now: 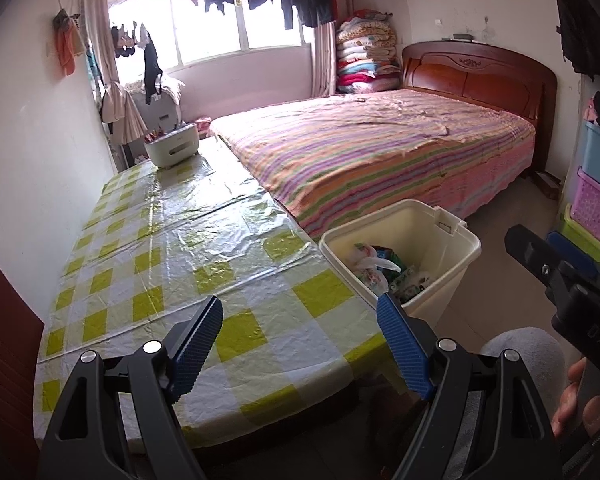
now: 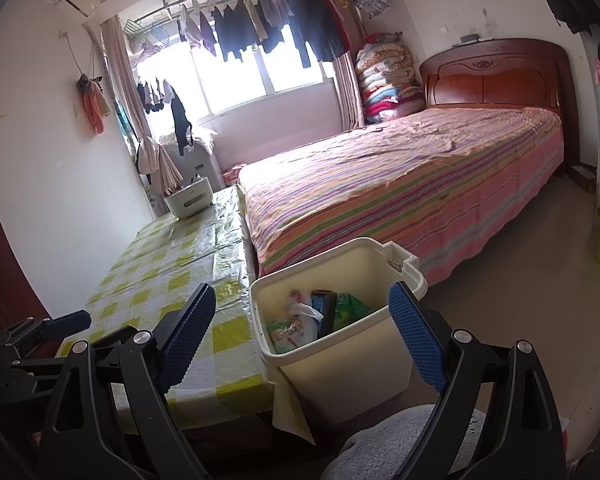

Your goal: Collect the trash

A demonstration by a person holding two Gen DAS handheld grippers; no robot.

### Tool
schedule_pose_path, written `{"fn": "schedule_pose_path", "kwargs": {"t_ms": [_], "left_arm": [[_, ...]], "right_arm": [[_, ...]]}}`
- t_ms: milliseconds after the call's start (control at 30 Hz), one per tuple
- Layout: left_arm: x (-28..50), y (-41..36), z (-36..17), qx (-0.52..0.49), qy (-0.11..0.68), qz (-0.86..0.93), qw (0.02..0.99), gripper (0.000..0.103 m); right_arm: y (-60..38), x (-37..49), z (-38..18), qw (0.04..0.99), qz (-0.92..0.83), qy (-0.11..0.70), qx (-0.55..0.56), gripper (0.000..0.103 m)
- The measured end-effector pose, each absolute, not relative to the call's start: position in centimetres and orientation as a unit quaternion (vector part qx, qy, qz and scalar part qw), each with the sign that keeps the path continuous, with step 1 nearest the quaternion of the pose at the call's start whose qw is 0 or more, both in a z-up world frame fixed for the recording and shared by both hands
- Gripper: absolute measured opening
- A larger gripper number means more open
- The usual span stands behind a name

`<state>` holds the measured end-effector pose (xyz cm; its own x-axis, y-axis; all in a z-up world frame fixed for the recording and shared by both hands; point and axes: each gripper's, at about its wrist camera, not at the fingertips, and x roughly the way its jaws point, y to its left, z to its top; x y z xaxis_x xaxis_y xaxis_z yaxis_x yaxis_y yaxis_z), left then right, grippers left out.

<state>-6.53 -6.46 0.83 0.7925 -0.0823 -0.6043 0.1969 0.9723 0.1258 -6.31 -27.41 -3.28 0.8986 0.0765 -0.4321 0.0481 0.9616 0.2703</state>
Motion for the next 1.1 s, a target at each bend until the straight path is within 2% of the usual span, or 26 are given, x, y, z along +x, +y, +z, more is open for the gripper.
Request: {"fn": "schedule_pose_path", "kwargs": {"t_ms": [1100], "left_arm": [[-6.4, -12.0, -0.6, 0.152, 0.335, -0.119, 0.922, 0.077]], "right_arm": [[-30.9, -6.6, -5.8, 0.955, -0.021, 0.237, 0.178, 0.087]]}}
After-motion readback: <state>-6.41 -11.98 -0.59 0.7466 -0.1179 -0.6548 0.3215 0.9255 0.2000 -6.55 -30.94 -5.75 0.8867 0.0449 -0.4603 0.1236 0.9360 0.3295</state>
